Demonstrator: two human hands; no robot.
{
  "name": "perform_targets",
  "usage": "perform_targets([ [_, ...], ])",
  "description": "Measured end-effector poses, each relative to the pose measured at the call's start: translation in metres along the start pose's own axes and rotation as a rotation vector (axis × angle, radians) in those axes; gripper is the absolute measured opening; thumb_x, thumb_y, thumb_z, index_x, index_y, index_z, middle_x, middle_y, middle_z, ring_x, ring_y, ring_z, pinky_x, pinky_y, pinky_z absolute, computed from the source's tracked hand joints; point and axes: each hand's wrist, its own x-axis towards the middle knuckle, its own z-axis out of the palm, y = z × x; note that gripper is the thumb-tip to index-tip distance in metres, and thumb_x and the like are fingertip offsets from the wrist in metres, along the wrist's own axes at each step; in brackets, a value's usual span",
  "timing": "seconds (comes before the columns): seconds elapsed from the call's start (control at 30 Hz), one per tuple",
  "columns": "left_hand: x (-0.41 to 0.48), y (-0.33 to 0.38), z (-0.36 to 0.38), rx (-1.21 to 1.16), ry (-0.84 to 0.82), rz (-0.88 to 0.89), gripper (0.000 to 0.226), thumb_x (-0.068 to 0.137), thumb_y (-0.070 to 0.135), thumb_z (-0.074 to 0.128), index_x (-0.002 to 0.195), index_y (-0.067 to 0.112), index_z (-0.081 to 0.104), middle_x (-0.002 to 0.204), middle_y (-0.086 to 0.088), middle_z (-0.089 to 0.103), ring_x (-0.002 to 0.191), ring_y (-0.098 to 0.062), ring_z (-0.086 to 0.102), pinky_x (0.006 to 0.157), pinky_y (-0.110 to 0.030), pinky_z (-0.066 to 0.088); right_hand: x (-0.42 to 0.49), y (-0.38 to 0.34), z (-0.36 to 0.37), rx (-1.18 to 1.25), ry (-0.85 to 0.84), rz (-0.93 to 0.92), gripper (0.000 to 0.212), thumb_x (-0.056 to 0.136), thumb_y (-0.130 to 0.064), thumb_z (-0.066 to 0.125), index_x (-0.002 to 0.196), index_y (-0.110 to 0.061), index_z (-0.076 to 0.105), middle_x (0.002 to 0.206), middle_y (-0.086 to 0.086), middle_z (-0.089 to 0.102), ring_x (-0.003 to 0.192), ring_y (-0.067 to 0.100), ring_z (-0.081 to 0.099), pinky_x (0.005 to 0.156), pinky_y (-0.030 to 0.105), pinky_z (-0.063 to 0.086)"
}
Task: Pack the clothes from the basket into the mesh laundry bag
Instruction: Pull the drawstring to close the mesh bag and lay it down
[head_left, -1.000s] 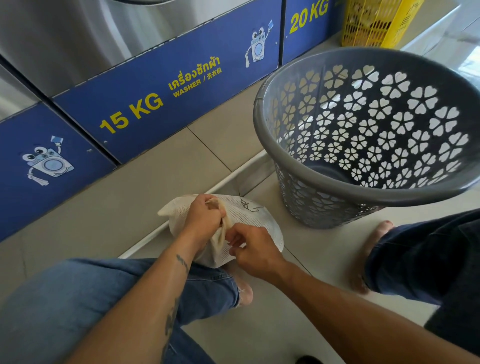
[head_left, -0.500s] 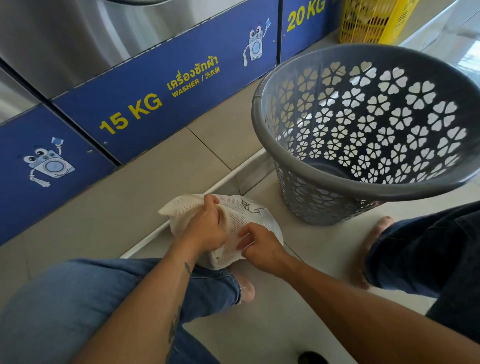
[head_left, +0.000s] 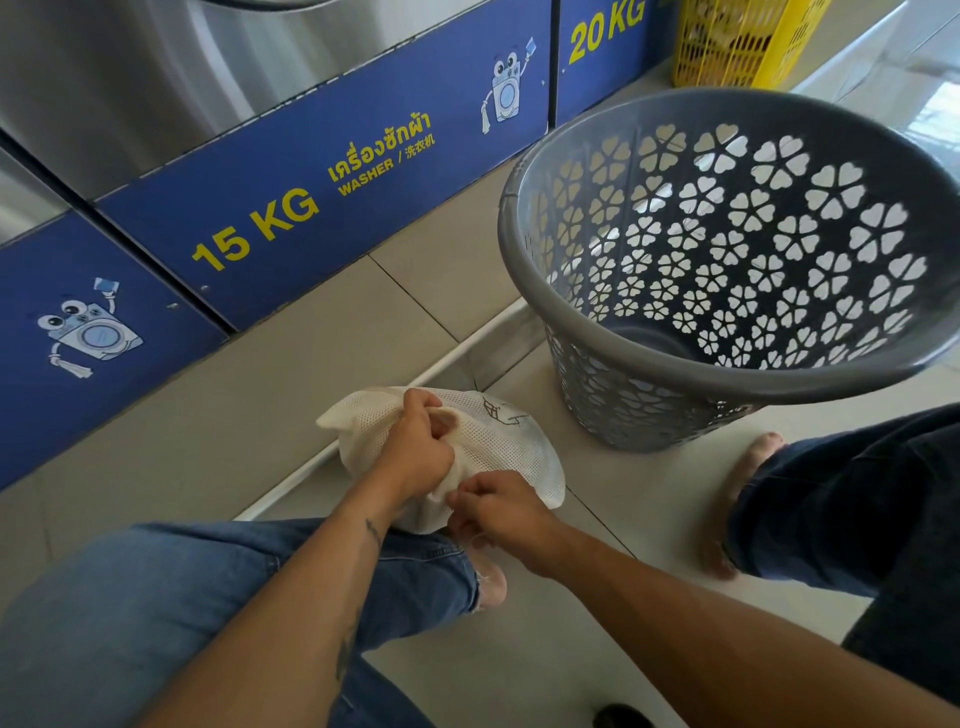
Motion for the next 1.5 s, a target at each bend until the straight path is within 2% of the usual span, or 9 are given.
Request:
perform_targets([
  [0.17,0.005,0.005,0.002,-0.129,0.032,-0.003,0.044,0.079,-0.012,0.053,0.111,0.017,0.048,0.096,0.000,0.064,0.089,-0.012,0.060,0.084,-0.030,0.051,0.002,0.000,-0.001,0.020,0.093,-0.031,0.020,0.099,-0.013,0.063,0.087,0.002,0.068,0.068,0.008,0.066,0.049,0.006,0.061,0.048,0.014,0.048],
  [0.5,0.005,0.027,-0.001,-0.069,0.096,0.122,0.041,0.076,-0.010,0.054,0.095,0.026,0.060,0.089,-0.001,0.071,0.088,-0.014,0.065,0.079,-0.027,0.053,0.000,-0.001,-0.013,-0.384,0.077,-0.169,0.019,0.094,-0.023,0.064,0.076,-0.019,0.064,0.078,-0.002,0.065,0.077,0.014,0.058,0.076,0.041,0.054],
  [0.6,0.005,0.043,-0.002,-0.004,0.111,0.146,0.034,0.080,-0.006,0.053,0.092,0.025,0.061,0.087,0.000,0.071,0.085,-0.014,0.065,0.076,-0.025,0.052,-0.008,-0.007,-0.034,-0.501,0.007,-0.128,0.009,0.094,-0.028,0.062,0.101,-0.025,0.067,0.102,-0.002,0.067,0.095,0.018,0.062,0.084,0.036,0.054],
  [0.7,0.002,0.055,-0.005,0.139,0.160,0.127,0.022,0.083,0.008,0.055,0.087,0.029,0.062,0.082,0.006,0.070,0.083,-0.016,0.065,0.078,-0.032,0.055,-0.021,0.002,-0.060,-0.568,0.036,-0.025,0.050,0.093,-0.039,0.064,0.139,-0.031,0.047,0.133,0.006,0.059,0.114,0.025,0.060,0.096,0.037,0.053],
  [0.87,-0.031,0.058,-0.010,0.448,0.058,0.017,0.013,0.092,0.030,0.045,0.100,0.033,0.055,0.095,0.000,0.062,0.081,-0.020,0.059,0.071,-0.038,0.055,-0.027,0.007,-0.080,-0.735,0.079,-0.073,0.080,0.090,-0.042,0.066,0.158,-0.027,0.027,0.158,0.010,0.042,0.139,0.029,0.046,0.111,0.037,0.041],
  [1.03,-0.076,0.021,-0.022,0.799,-0.060,-0.279,0.037,0.091,0.026,0.050,0.127,0.027,0.046,0.123,-0.011,0.055,0.100,-0.030,0.056,0.089,-0.038,0.048,-0.020,0.007,-0.067,-0.893,-0.007,-0.106,0.086,0.089,-0.037,0.060,0.160,-0.033,0.013,0.166,0.008,0.024,0.149,0.035,0.029,0.119,0.046,0.033],
  [1.2,-0.104,-0.009,-0.025,0.636,-0.133,-0.617,0.053,0.098,0.031,0.047,0.147,0.013,0.035,0.146,-0.011,0.042,0.119,-0.032,0.050,0.097,-0.036,0.044,-0.008,0.006,-0.048,-0.831,-0.061,-0.154,0.084,0.091,-0.037,0.058,0.161,-0.036,0.012,0.167,0.008,0.020,0.151,0.037,0.022,0.122,0.050,0.026],
  [1.33,-0.098,-0.011,-0.025,0.740,-0.162,-0.596,0.060,0.094,0.030,0.047,0.150,0.014,0.033,0.152,-0.012,0.039,0.135,-0.032,0.044,0.106,-0.038,0.039,0.006,0.014,-0.034,-0.759,-0.019,-0.173,0.081,0.093,-0.044,0.060,0.159,-0.039,0.013,0.164,0.006,0.022,0.147,0.035,0.028,0.118,0.051,0.032],
  [1.5,-0.076,-0.057,-0.010,0.473,-0.088,-0.625,0.090,0.081,0.037,0.051,0.153,0.036,-0.003,0.163,-0.016,-0.006,0.148,-0.044,0.006,0.116,-0.054,0.019,0.030,0.023,-0.042,-0.753,0.027,-0.187,0.087,0.089,-0.050,0.066,0.158,-0.043,0.014,0.167,0.012,0.010,0.150,0.040,0.017,0.120,0.054,0.026],
])
